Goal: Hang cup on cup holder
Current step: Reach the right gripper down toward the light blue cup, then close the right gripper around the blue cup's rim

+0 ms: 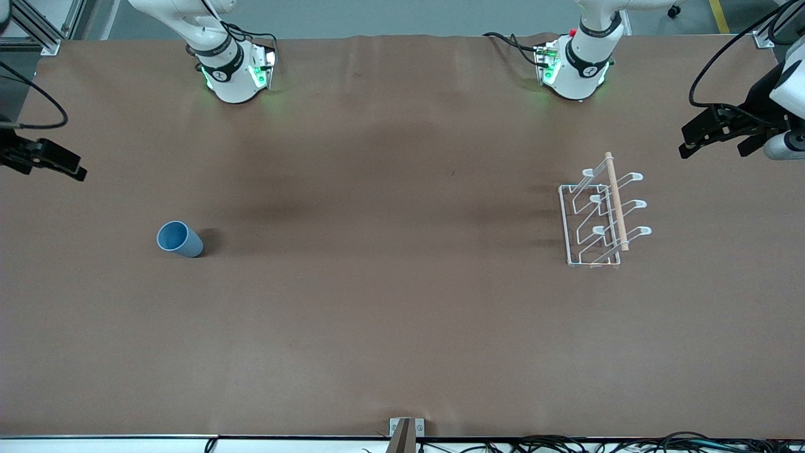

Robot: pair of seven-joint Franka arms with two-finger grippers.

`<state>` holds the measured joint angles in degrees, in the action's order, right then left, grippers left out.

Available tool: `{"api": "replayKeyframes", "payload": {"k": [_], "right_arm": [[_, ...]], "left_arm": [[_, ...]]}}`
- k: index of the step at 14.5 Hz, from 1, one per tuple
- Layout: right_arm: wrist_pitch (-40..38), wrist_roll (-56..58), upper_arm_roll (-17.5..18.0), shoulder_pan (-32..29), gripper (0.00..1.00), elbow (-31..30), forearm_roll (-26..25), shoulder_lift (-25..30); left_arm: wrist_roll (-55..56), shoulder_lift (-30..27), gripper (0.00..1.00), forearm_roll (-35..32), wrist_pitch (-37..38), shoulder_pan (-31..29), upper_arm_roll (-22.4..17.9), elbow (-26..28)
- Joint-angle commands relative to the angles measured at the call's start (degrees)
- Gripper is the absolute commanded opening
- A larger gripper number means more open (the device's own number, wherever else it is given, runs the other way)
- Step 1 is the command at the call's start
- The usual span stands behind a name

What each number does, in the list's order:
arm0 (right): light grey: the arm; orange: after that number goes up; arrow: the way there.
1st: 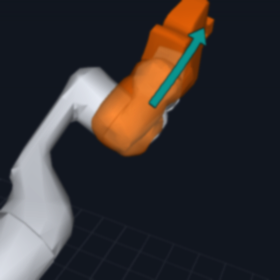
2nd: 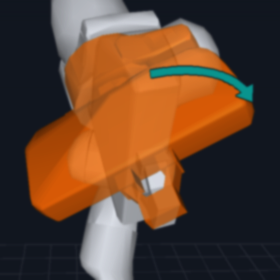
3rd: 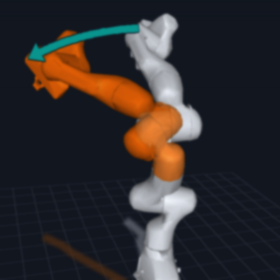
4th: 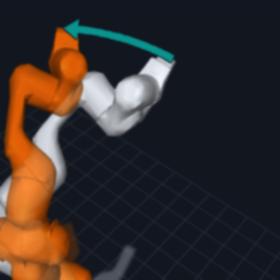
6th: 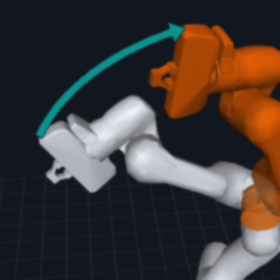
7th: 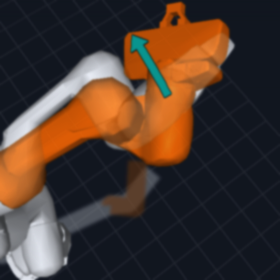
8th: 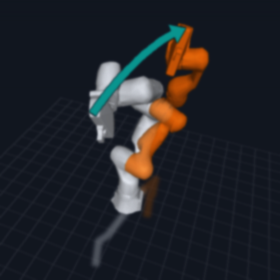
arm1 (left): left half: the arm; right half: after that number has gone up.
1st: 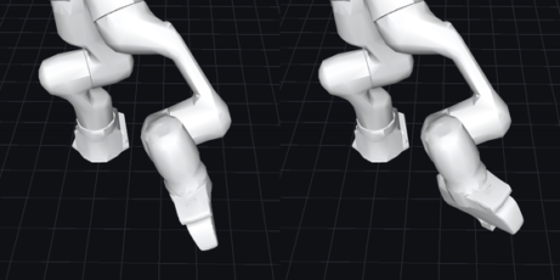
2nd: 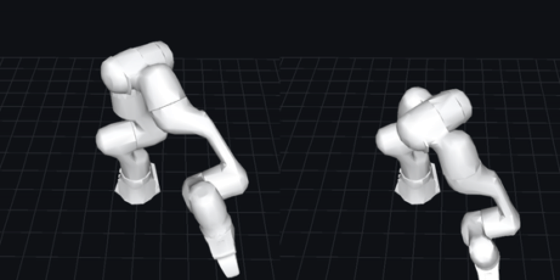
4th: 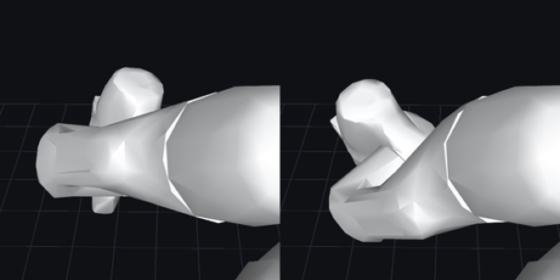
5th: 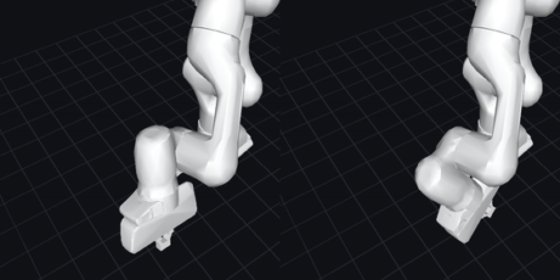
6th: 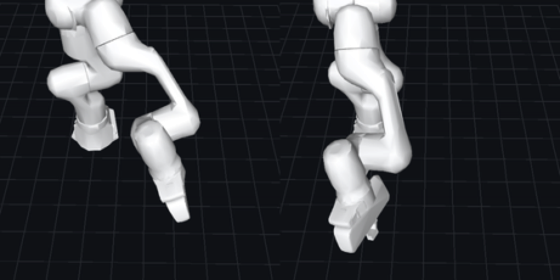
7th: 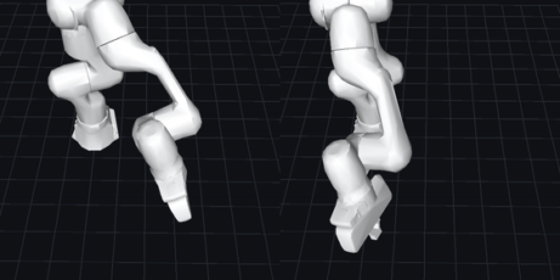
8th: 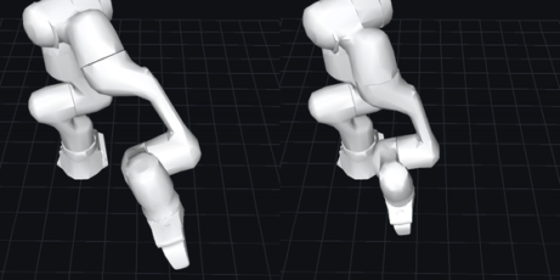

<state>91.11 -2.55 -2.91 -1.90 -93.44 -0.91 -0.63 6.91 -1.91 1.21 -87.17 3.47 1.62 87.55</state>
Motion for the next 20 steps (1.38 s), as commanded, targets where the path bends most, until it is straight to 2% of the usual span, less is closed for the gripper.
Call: {"api": "replayKeyframes", "payload": {"k": [1, 10, 14, 20], "right_arm": [[6.25, 2.89, 0.10, -1.36, 1.00, -8.32, 0.38, 0.72], [33.67, 8.35, 0.01, -3.82, 1.00, -27.31, 0.29, -4.37], [38.78, 8.61, 0.01, -3.82, 1.00, -28.55, 0.20, -9.99], [47.47, 10.46, 0.01, -4.17, 1.00, -31.62, 0.20, -14.75]], "left_arm": [[-0.67, 0.59, 1.00, -0.94, 0.07, -0.39, 0.58, -1.06], [-0.49, 0.68, 1.00, -0.42, 0.25, -0.39, 0.58, -1.06], [-0.58, 0.68, 1.00, -0.42, 0.25, -0.40, 0.58, -1.06], [-0.58, 0.68, 1.00, -0.42, 0.25, -0.40, 0.58, -1.06]]}}
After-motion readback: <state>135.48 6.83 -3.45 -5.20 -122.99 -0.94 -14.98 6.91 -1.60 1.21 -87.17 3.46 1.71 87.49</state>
